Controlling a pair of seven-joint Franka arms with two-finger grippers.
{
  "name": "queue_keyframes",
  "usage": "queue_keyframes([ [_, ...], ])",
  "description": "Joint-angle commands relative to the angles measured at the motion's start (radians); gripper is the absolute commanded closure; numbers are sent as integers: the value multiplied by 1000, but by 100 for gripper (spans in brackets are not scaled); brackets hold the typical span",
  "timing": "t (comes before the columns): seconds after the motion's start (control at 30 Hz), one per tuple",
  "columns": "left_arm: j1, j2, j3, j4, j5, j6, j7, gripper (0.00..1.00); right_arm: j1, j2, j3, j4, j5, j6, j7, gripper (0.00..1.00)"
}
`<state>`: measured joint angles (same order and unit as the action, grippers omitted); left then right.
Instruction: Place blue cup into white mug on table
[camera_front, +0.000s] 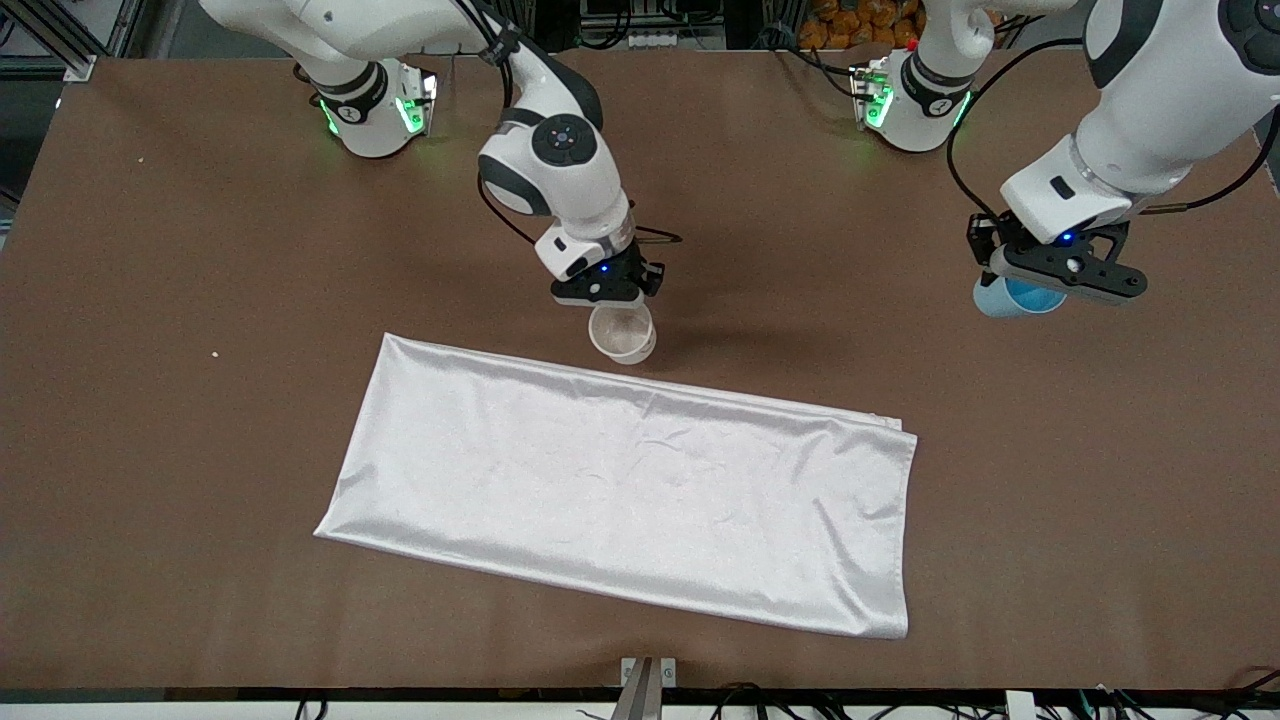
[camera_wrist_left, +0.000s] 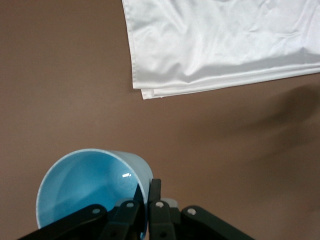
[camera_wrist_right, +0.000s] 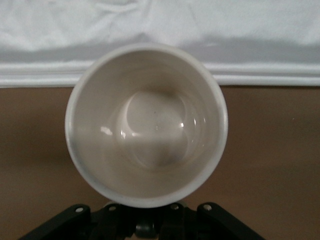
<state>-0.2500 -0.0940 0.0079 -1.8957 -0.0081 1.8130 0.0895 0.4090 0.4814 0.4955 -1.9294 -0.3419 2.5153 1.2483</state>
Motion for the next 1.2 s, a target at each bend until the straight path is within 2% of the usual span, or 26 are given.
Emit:
queue_keyframes([
  [0.0,6,-12,-13,-6,23,-29,-45,100,80,54,-46,9,-113,26,111,98],
  [0.23,6,-4,-13,3,23,-32,-50,100,97,132,-46,36,-316,28,325,98],
  [0.4,8,-1,-13,3,23,-32,-50,100,113,166,-46,59,-362,28,384,97],
  [0.47,8,4,-13,3,23,-32,-50,100,114,172,-46,66,-361,28,387,93],
  [0.5,8,4,-13,4,23,-32,-48,100,114,172,-46,69,-359,26,387,87],
  [0.53,8,4,-13,4,23,-32,-48,100,114,172,-46,72,-352,25,387,74],
  [0.57,8,4,-13,4,23,-32,-48,100,114,172,-48,73,-347,25,388,58],
  [0.6,8,4,-13,6,23,-32,-48,100,114,174,-48,75,-345,23,396,32],
  [0.67,6,5,-13,6,23,-32,-48,100,114,172,-46,78,-344,19,436,0],
  [0.93,3,11,-13,17,25,-32,-48,100,114,145,-34,87,-347,-26,482,0],
  [1.17,-9,28,-13,40,25,-30,-50,100,97,95,18,124,-344,-141,476,0],
])
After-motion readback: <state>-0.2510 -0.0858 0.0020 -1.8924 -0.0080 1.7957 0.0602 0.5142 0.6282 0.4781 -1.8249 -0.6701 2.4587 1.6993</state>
